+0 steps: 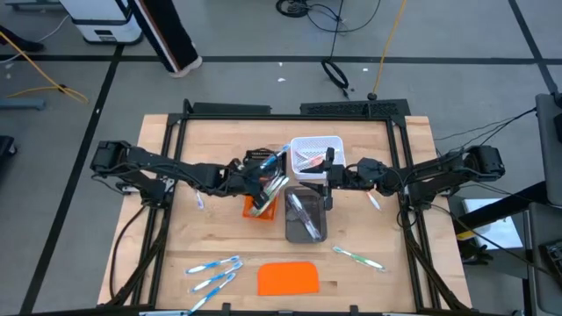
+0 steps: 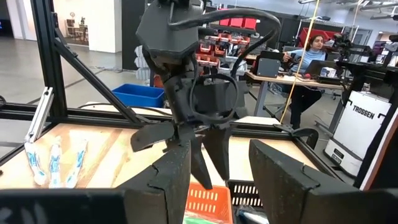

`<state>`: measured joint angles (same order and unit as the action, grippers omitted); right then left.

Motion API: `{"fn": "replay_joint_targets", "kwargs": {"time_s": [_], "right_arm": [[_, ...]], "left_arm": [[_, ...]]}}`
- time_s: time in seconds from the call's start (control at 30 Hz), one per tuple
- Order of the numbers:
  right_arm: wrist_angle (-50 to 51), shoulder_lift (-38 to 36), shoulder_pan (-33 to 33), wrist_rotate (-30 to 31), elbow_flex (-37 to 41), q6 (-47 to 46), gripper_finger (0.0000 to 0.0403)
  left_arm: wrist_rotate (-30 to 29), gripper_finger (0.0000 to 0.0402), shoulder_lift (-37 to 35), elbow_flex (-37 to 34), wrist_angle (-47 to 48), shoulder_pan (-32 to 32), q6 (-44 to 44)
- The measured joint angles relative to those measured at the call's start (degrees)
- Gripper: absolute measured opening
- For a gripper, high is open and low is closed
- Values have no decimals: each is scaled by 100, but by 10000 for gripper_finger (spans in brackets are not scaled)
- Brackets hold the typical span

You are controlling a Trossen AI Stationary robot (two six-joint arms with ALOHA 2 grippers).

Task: Pick & Place Toothbrushes
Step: Put the violet toothbrush into the transparent bin

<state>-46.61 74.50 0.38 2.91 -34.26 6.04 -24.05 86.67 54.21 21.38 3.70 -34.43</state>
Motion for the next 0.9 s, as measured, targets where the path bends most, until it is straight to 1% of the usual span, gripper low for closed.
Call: {"fn": "replay_joint_targets", "kwargs": {"time_s": [0.2, 0.4, 0.47, 0.53, 0.7, 0.9], "right_arm": [[19, 0, -1, 1, 0, 1, 155], [25, 2, 0, -1, 0, 15, 155], [17, 0, -2, 1, 0, 15, 155], [24, 2, -1, 1, 0, 43, 155], [19, 1, -2, 1, 0, 68, 154], [17, 0, -2, 1, 0, 68, 157]], "left_arm": [[-158, 161, -254, 9, 1631, 4, -1169], [-358, 161, -415, -13, 3825, 59, -2748], [-425, 161, -496, 4, 4368, 143, -3323], [-356, 161, -516, -13, 4808, 274, -3763], [-140, 161, -548, -82, 5270, 654, -4755], [379, 161, -550, -539, 5274, 988, -5665]]}}
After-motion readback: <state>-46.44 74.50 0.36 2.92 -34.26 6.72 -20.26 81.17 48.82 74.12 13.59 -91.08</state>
